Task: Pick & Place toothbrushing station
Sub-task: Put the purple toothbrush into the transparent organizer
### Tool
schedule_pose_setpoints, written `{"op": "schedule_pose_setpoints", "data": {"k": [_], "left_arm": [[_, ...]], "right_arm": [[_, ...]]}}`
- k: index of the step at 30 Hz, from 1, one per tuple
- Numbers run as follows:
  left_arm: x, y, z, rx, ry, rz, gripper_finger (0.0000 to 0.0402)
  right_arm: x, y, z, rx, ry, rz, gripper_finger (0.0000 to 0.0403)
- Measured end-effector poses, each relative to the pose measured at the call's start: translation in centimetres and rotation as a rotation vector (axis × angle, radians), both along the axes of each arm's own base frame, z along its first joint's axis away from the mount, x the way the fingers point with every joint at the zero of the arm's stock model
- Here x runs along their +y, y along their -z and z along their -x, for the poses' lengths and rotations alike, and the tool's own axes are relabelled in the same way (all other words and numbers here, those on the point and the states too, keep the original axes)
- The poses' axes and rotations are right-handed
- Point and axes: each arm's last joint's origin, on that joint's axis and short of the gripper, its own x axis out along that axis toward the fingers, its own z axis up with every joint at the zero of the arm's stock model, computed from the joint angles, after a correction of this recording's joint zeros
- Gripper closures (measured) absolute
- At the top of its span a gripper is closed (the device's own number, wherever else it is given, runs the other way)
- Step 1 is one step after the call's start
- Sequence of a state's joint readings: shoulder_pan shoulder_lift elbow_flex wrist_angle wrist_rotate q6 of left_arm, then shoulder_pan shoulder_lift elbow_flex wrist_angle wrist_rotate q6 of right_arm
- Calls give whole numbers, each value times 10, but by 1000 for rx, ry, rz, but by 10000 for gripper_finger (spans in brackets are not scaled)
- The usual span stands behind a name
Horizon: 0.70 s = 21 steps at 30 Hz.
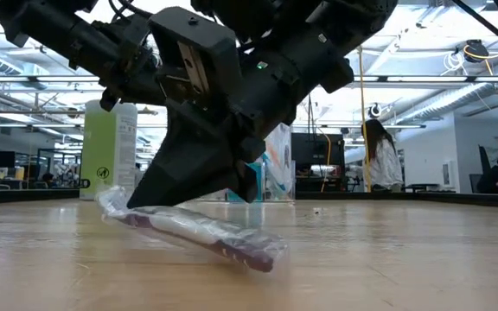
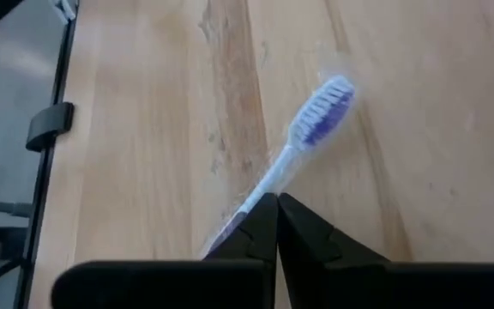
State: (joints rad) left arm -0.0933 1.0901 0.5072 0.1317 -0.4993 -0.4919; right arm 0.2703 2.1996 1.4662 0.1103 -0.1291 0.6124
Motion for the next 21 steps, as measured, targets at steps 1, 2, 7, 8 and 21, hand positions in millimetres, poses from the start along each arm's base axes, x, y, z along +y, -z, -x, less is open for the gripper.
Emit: {"op": "schedule_pose_setpoints", "data": {"k": [1,2,7,8,21], "left_arm": [[0,0,0,0,0,0,316],[0,0,0,1,0,-1,316],[0,0,0,0,0,-1,316],[0,0,0,0,0,0,316],[0,0,0,0,-3,6,316]], "right_arm": [[0,-4,0,-9,-7,9,402],[-1,-9,2,-20,-11,27,402],[2,-44,6,-134,-24,98,402],[3,-51,8,-152,-28,119,402],[19,-137,55,-391,27,429,403]]}}
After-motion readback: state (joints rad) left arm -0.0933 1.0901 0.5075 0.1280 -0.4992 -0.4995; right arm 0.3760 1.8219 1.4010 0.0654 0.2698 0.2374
